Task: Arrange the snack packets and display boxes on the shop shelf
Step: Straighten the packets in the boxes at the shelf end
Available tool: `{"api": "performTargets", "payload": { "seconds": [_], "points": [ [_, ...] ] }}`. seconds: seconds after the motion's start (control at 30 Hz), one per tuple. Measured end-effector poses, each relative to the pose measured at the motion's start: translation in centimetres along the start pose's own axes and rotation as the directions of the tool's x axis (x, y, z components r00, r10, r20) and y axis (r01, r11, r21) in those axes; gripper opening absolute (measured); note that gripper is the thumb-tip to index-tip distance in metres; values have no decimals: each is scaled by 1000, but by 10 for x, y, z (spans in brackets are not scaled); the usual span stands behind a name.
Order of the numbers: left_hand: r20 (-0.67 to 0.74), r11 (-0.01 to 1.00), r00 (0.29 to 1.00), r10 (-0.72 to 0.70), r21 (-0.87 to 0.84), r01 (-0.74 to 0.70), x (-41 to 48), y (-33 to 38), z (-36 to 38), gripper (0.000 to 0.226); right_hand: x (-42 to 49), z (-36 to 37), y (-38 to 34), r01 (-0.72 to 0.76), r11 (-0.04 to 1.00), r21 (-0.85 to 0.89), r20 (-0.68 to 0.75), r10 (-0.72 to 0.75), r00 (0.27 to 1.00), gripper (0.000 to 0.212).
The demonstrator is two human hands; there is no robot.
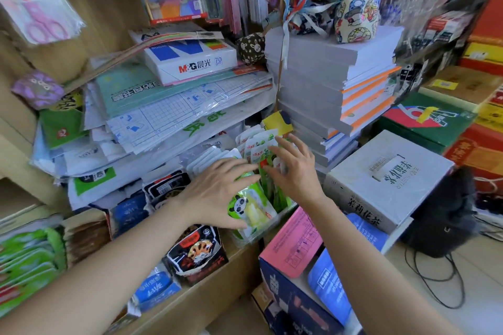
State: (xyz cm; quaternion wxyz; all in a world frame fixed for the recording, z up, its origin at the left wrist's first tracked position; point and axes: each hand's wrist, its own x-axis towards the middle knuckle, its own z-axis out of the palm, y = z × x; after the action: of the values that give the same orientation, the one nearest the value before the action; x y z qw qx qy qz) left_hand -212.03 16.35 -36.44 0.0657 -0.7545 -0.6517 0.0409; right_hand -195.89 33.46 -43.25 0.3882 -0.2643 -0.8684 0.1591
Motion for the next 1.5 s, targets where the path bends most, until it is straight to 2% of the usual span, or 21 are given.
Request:
{"api": "performTargets", "payload": {
  "seconds": [0.1,0.2,0.27,0.4,0.57,0.67,0.77,0.83,0.93,1.0,1.1,1.23,1.33,1.5],
  "points": [
    [-141,973,966,-219,-107,205,-15,14,7,89,-5,-12,-6,-2,1000,-29,68,4,998,68],
    [-226,865,837,-498,-203,459,-26,34,16,89,-10,-28,-6,44,999,-29,65,-42,997,77],
    [-220,820,792,-569,-231,524,-26,48,22,89,-9,-36,-2,77,995,-59,137,-69,988,78],
    [-196,821,799,-568,-203,534,-17,69,31,82,8,-44,4,217,970,-107,355,-166,920,75],
    [-209,803,777,-594,-209,558,-15,69,34,81,34,-61,11,365,913,-180,452,-253,855,78],
    [-231,788,756,-612,-256,560,-13,64,31,89,41,-65,6,352,913,-209,507,-206,837,85],
    [-214,780,754,-622,-255,571,-10,49,21,98,41,-60,3,370,892,-259,619,-140,773,89],
    [-185,762,753,-631,-327,558,-9,30,15,90,41,-59,4,359,894,-268,654,-104,749,89],
    [-119,726,786,-606,-487,486,-9,-3,6,59,44,-62,1,377,883,-278,675,-100,731,87],
    [-52,701,804,-592,-525,482,-11,-19,0,49,45,-62,-6,382,890,-249,657,-134,742,86],
    [32,657,795,-606,-542,523,-13,-36,-4,38,40,-56,-27,397,900,-179,603,-219,767,80],
    [34,648,811,-584,-582,492,-18,-39,-4,31,28,-36,-52,470,869,-155,627,-281,727,70],
    [15,643,815,-579,-606,468,-21,-40,-5,31,24,-25,-54,481,862,-161,662,-267,700,66],
    [3,666,831,-557,-596,448,-41,-33,-18,36,27,-32,-61,431,885,-176,649,-225,727,65]
  ]
}}
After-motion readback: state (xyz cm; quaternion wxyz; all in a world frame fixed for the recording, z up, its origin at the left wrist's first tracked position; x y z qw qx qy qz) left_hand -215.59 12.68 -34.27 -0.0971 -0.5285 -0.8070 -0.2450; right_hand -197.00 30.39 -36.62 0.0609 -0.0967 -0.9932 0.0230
